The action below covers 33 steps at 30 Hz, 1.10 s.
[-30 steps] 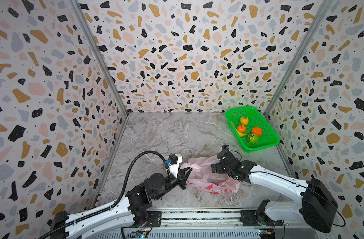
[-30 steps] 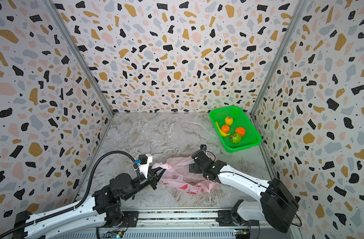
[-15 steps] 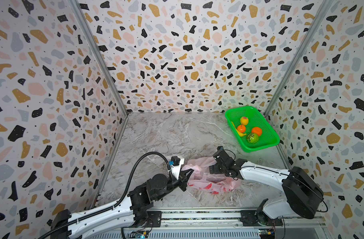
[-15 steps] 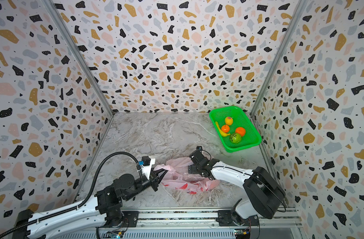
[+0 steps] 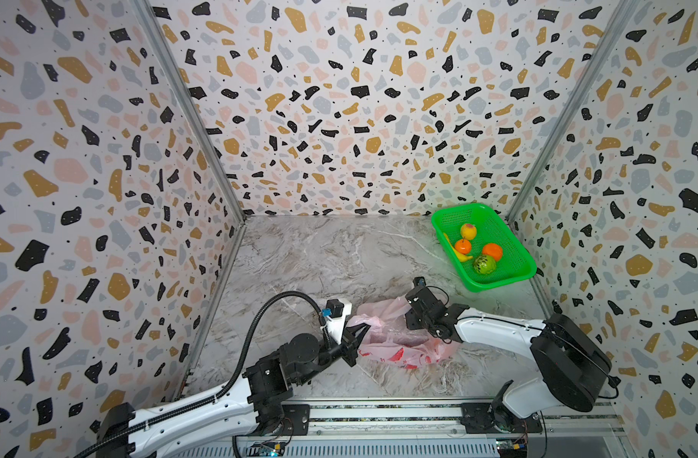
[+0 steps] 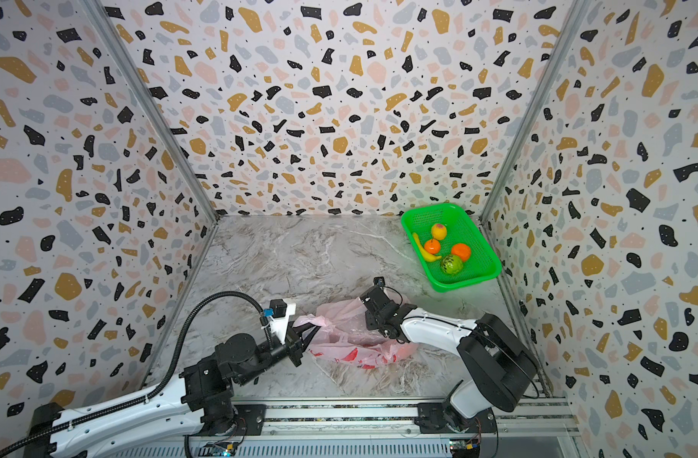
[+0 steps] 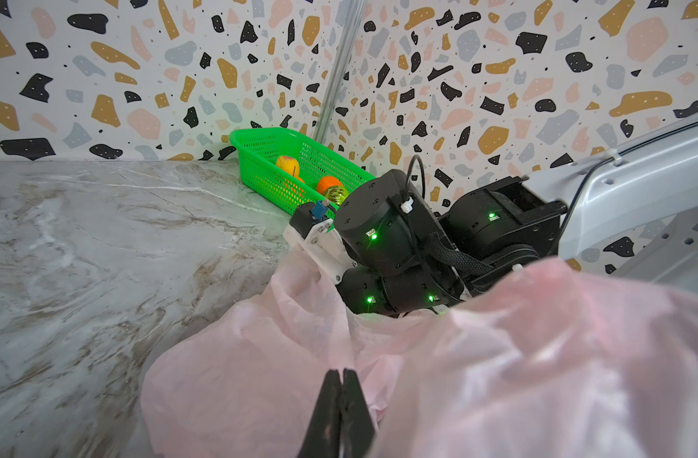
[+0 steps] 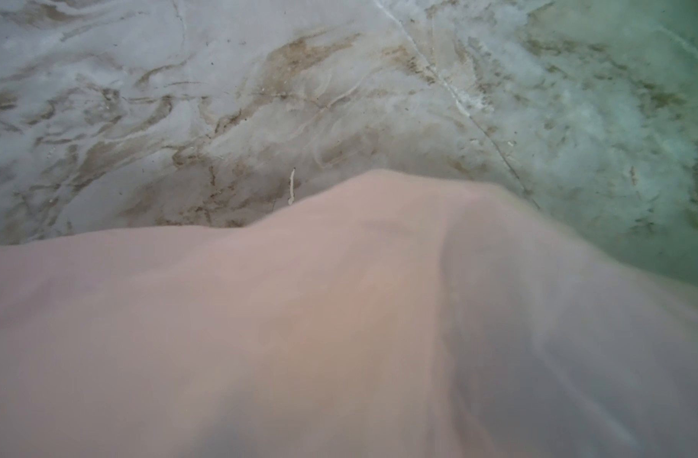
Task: Untie the knot of the plastic bag and take out the fruit
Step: Pick up the fruit from the plastic bag.
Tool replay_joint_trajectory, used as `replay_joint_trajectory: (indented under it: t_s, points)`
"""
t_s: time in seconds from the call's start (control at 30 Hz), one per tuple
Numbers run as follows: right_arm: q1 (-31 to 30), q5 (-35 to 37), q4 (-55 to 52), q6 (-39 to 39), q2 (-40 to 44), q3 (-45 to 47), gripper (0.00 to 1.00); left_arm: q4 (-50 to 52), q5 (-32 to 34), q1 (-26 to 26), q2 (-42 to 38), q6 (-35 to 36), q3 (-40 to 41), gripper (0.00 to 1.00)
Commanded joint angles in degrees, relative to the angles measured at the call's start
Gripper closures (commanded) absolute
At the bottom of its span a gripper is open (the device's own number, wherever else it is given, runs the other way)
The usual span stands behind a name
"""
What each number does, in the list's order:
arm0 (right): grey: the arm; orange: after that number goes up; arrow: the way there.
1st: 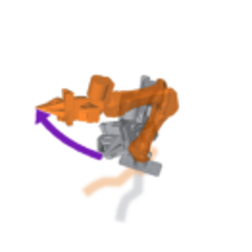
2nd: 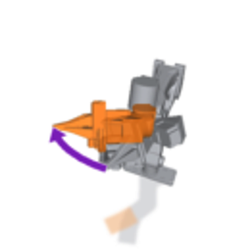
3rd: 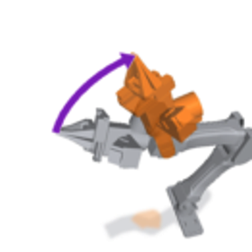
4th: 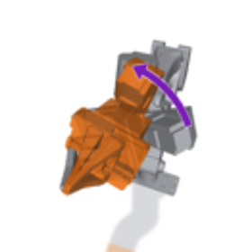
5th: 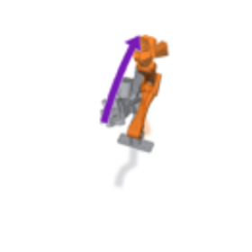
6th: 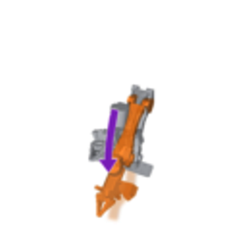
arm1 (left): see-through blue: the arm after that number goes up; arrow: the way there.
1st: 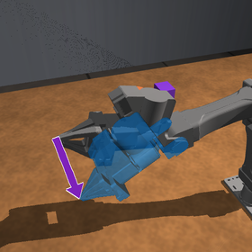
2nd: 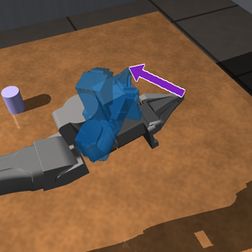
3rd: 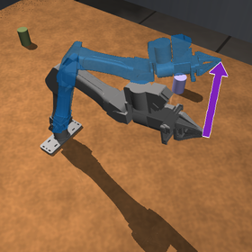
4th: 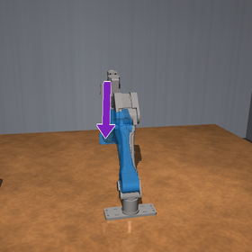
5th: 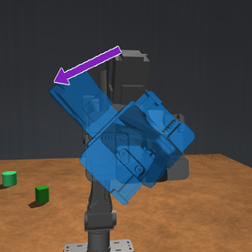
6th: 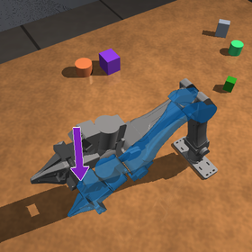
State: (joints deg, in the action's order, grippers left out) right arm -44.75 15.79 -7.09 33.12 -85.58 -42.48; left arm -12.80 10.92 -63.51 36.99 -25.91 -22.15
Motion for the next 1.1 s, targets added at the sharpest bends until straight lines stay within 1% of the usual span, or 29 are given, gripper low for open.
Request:
replay_joint_trajectory:
  t_s: [0.0,0.23,0.33,0.6,0.77,0.93,1.0,1.07]
  points:
    - [-0.63,-1.76,-2.52,-1.26,4.01,-1.43,0.50,0.32,2.87,-0.30,-0.64,0.43,-0.52,1.00]
    - [-4.01,-9.14,-6.16,-4.64,10.05,0.00,0.50,0.42,5.74,-0.35,-0.31,-0.53,-0.25,1.00]
    - [-5.15,-11.95,-9.06,-4.39,12.00,0.30,0.50,0.61,7.36,-0.31,-0.65,-0.82,-0.35,1.00]
    - [-8.34,-15.64,-16.49,-4.92,20.24,-1.47,0.49,1.87,10.66,-0.32,-1.47,-1.96,0.18,1.00]
    - [-8.47,-19.01,-21.48,-4.92,24.72,-4.41,0.49,2.66,12.19,-0.30,-1.61,-2.13,0.11,1.00]
    - [-8.29,-17.84,-26.39,-6.33,27.67,-8.51,0.49,3.04,12.52,-0.35,-1.61,-2.47,0.09,1.00]
    - [-7.15,-17.55,-27.51,-6.92,28.34,-10.40,0.49,3.20,12.47,-0.30,-1.75,-2.49,0.09,1.00]
    - [-4.59,-18.35,-28.03,-7.92,28.67,-12.21,0.49,3.36,12.50,-0.30,-1.72,-2.47,-0.05,1.00]
